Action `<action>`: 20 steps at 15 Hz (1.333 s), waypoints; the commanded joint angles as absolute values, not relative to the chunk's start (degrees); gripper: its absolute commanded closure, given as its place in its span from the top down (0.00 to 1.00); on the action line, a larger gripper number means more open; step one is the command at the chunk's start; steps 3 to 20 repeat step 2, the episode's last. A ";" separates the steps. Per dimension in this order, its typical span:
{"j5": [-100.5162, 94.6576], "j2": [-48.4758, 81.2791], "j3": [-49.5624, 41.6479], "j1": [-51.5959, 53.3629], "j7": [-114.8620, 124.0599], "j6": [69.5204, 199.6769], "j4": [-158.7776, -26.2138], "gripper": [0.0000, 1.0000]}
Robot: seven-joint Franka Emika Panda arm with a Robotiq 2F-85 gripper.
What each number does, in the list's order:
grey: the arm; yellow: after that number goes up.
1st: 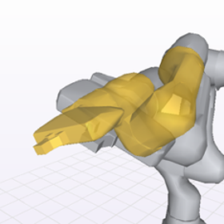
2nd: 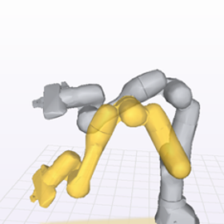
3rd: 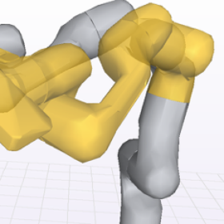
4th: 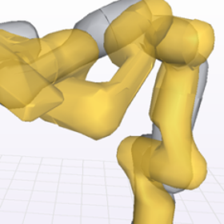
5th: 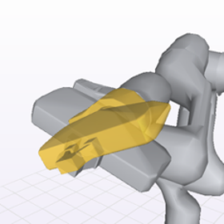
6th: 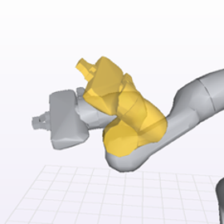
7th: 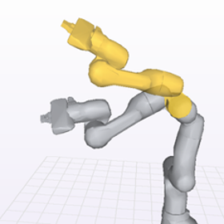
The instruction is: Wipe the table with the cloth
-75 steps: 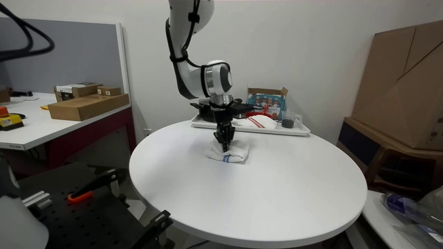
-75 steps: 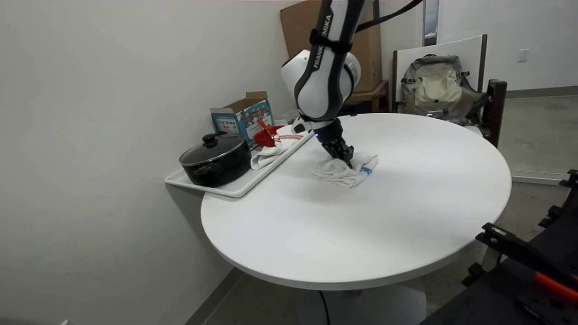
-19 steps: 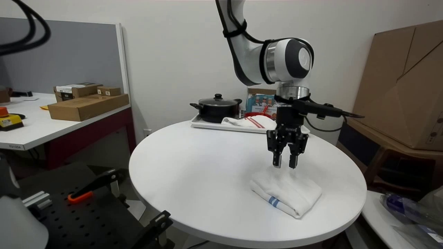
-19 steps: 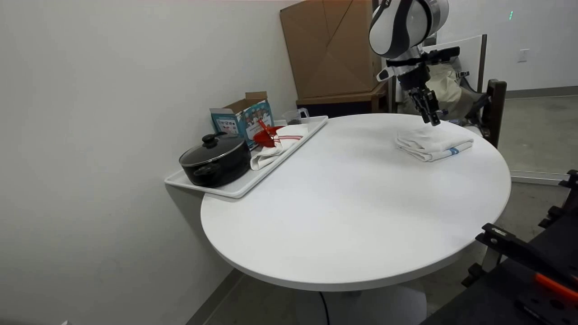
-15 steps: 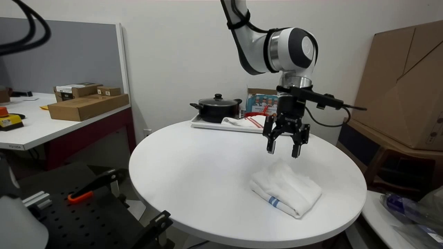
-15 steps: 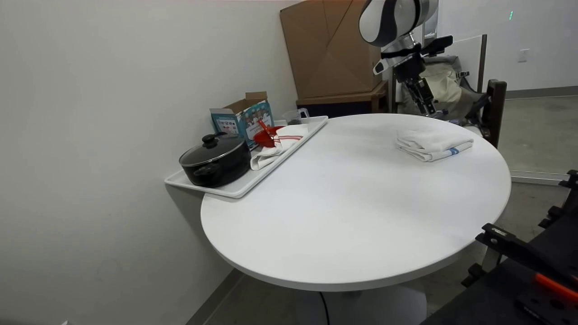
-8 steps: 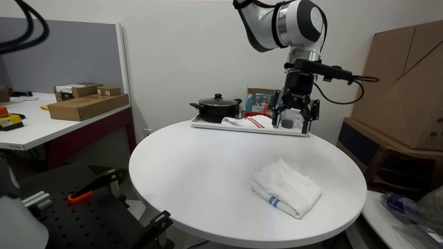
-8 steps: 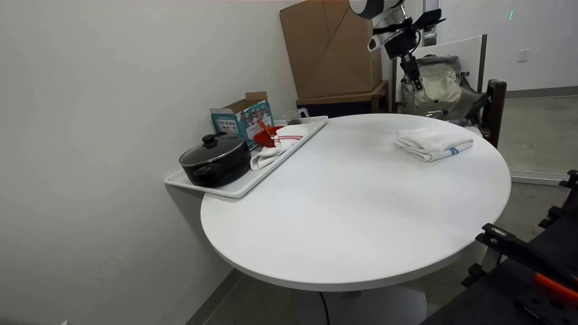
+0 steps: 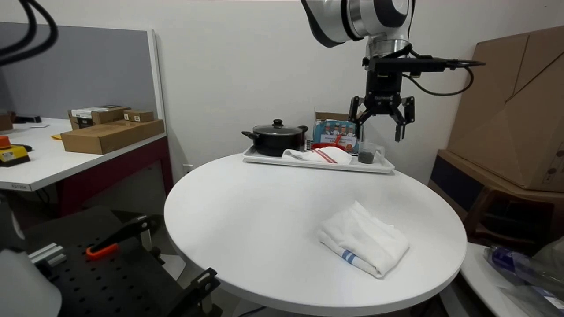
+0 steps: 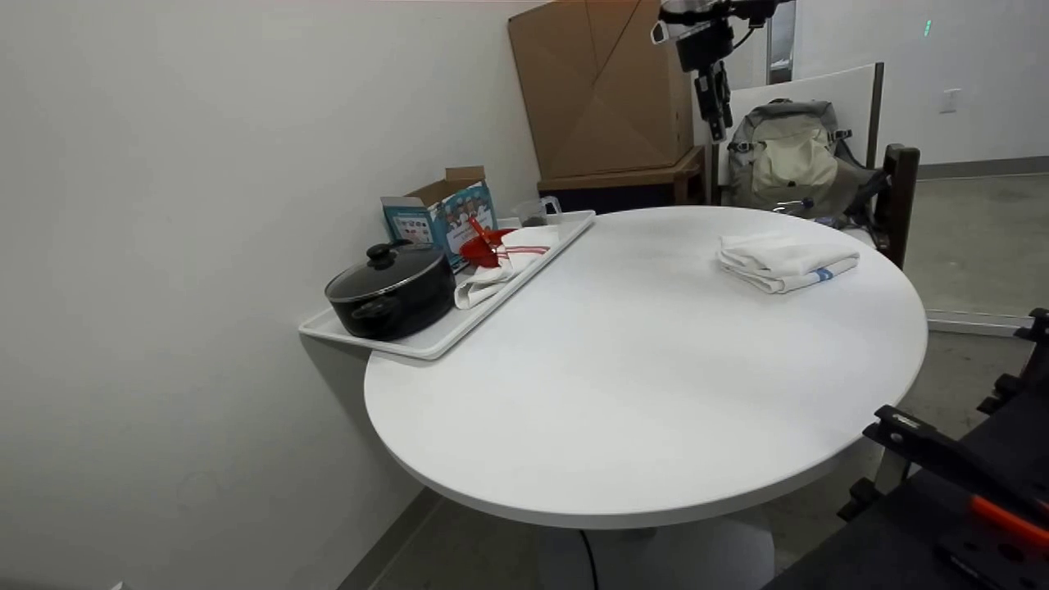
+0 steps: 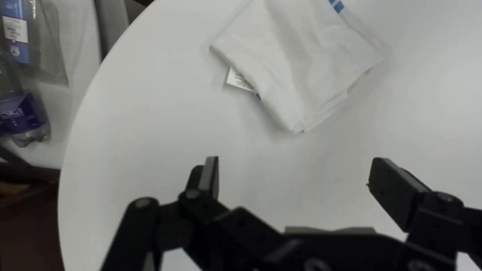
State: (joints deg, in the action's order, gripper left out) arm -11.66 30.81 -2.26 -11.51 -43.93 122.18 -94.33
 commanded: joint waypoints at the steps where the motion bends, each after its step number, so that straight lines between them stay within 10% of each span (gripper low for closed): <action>1: -11.24 26.67 -1.72 -10.95 -42.16 126.67 -100.04 1.00; 20: -11.58 29.60 -2.04 -11.26 -43.00 124.60 -96.15 1.00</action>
